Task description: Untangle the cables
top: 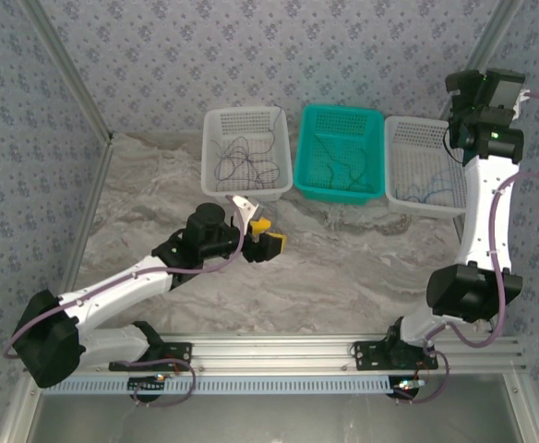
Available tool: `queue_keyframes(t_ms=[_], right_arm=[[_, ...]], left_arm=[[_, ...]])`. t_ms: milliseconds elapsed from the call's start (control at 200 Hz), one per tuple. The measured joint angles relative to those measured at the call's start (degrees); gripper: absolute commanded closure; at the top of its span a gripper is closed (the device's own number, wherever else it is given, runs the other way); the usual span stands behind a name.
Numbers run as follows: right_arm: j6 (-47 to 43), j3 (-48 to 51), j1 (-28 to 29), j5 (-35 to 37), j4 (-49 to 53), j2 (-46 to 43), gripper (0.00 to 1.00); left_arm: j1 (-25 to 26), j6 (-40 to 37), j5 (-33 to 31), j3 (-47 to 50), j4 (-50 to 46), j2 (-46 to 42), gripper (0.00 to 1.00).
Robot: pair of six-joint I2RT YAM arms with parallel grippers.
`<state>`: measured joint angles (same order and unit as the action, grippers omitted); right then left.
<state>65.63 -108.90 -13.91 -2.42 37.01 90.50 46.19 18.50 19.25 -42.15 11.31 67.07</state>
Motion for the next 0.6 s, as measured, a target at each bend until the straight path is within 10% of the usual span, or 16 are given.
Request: queue_keyframes(t_ms=[210, 600], right_arm=[[-5.2, -0.6, 4.6, -8.2, -5.1, -1.9, 0.03], [-31.3, 11.7, 38.4, -10.8, -8.7, -13.1, 0.08]], left_arm=[[0.0, 0.2, -2.8, 0.0, -0.9, -0.1, 0.26], [-2.7, 8.7, -25.4, 3.1, -13.8, -10.4, 0.26]])
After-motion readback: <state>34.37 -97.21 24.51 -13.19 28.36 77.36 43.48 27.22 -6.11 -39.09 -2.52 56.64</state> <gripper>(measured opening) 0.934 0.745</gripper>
